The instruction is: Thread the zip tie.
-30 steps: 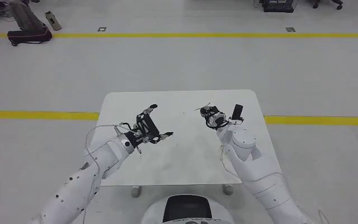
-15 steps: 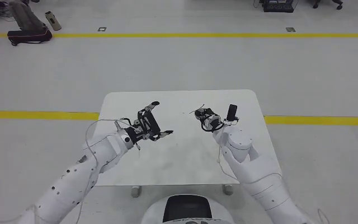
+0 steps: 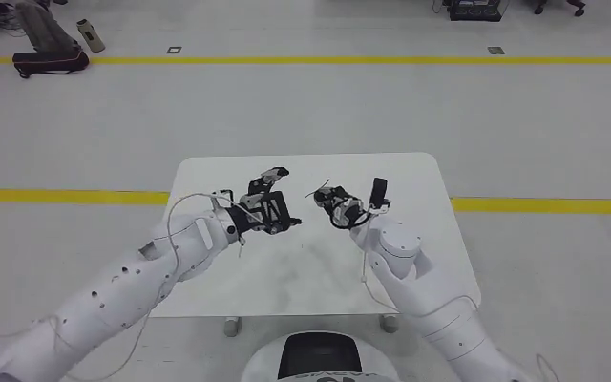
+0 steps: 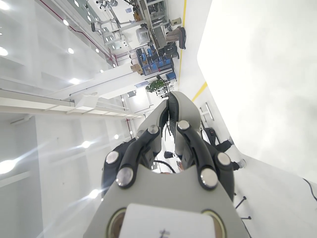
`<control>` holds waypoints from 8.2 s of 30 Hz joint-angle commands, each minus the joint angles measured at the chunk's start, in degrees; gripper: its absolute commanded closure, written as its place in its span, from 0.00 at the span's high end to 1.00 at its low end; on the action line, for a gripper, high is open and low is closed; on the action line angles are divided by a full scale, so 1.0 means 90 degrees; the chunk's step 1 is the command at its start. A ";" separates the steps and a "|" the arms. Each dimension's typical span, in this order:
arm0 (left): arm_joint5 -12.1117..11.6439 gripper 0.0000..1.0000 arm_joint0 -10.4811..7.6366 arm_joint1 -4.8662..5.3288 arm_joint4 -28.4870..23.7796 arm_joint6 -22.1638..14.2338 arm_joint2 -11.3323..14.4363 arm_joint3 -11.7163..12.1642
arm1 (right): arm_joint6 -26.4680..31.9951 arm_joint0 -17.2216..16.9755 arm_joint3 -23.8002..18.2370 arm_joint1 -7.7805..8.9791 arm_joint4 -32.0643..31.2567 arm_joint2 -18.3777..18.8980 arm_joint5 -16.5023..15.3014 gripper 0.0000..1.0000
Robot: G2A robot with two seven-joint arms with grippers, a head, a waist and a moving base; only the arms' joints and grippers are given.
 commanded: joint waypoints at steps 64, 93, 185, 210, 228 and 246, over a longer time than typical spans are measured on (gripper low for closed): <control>0.0701 0.23 -0.0538 -0.0273 0.0000 -0.0703 0.0975 0.0240 | 0.0297 -0.0467 -0.0356 -0.0117 -0.0440 0.0112 -0.0446 0.00; 0.0605 0.00 -0.0613 -0.0274 0.0000 -0.0649 0.1100 0.0288 | 0.0459 -0.0574 -0.0466 -0.0159 -0.0550 0.0199 -0.0456 0.00; -0.0546 0.00 0.0771 -0.0458 -1.2910 -0.4668 -0.1171 0.1916 | 0.6812 -0.0272 0.1946 0.0434 -0.0630 0.1636 -0.3568 1.00; 0.0112 0.00 0.0939 -0.0604 -1.5289 -0.5948 -0.1352 0.2027 | 0.7840 0.0237 0.2953 0.0343 0.0015 0.1090 -0.4318 1.00; 0.0199 0.00 0.0943 -0.0736 -1.5348 -0.5638 -0.1303 0.2005 | 0.7501 0.0332 0.2691 0.0198 0.0094 0.1111 -0.4318 1.00; 0.0569 0.00 0.0912 -0.0933 -1.6279 -0.6128 -0.1344 0.2275 | 0.8135 0.0390 0.2912 -0.0113 0.0431 0.1424 -0.4318 0.44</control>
